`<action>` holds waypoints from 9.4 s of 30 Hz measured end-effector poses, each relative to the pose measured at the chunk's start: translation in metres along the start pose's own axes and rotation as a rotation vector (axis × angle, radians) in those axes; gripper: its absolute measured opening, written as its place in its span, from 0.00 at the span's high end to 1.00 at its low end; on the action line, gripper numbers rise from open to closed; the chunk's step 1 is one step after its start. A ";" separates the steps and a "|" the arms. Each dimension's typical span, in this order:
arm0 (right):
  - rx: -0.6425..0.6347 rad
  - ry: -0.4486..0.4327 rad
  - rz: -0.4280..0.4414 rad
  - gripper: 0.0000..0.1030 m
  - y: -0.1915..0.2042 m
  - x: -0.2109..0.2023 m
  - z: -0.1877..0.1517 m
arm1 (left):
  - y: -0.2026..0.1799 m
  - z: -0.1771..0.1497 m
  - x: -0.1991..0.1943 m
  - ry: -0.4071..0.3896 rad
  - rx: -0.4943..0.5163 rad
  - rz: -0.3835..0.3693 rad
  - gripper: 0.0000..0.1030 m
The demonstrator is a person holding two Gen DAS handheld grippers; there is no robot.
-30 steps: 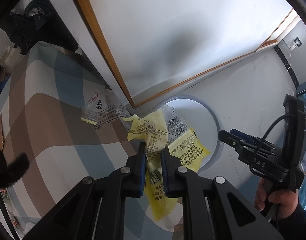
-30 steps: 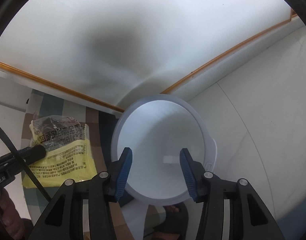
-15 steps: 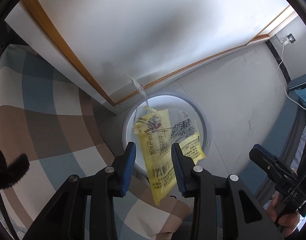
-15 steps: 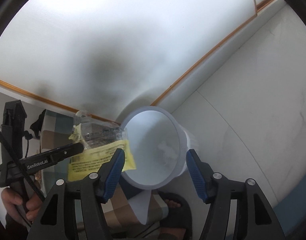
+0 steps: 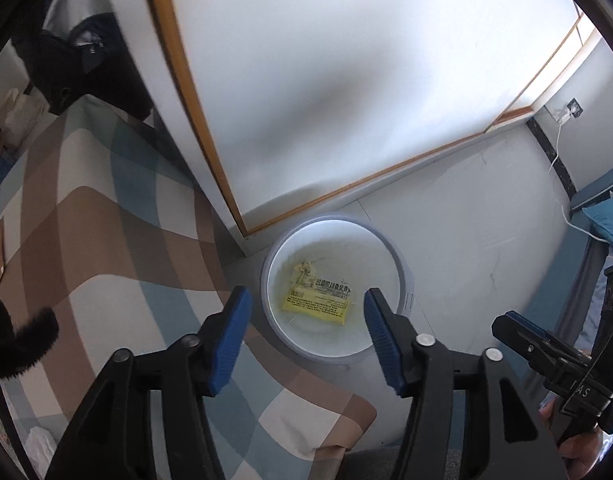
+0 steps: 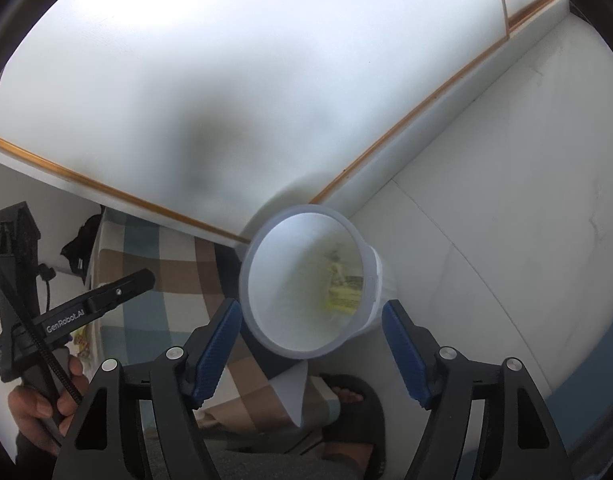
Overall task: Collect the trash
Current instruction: 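Move both grippers back over the table, then grasp the crumpled white tissue with the right gripper, then grasp the flat white tissue with the left gripper while the right gripper holds its tissue, then carry both white tissues with both grippers over the white bin, then open the right gripper to drop its tissue while the left gripper releases its tissue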
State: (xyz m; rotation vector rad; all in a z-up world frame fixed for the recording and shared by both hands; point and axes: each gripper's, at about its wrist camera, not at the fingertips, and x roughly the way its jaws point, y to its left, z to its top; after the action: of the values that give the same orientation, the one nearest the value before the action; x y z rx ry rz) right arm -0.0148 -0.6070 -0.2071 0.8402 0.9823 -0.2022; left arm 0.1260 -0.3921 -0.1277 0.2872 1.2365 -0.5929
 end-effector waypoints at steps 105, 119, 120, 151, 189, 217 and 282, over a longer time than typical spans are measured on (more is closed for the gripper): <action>-0.971 0.141 -0.129 0.22 0.386 0.103 -0.220 | 0.333 -0.220 -0.203 -0.458 -0.640 0.132 0.01; -1.060 0.094 -0.136 0.70 0.394 0.103 -0.231 | 0.331 -0.223 -0.198 -0.430 -0.622 0.139 0.01; -1.075 0.093 -0.133 0.73 0.396 0.104 -0.232 | 0.331 -0.223 -0.197 -0.429 -0.619 0.142 0.01; -0.956 -0.051 0.028 0.96 0.357 0.014 -0.201 | 0.256 -0.238 -0.139 -0.153 -0.349 -0.048 0.02; -0.901 -0.060 0.079 0.96 0.328 -0.015 -0.191 | 0.227 -0.215 -0.109 -0.069 -0.217 0.150 0.97; -0.800 -0.304 0.115 0.96 0.262 -0.160 -0.123 | 0.115 -0.126 -0.198 -0.379 -0.084 -0.040 0.97; -0.176 0.164 -0.028 0.39 0.008 0.082 -0.018 | -0.027 0.013 0.066 0.344 -0.042 -0.256 0.95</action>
State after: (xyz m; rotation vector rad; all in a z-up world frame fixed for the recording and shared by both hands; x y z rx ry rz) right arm 0.0239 -0.5717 -0.2734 0.6900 1.1488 -0.0703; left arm 0.1342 -0.4383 -0.1826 0.2012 1.6311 -0.7571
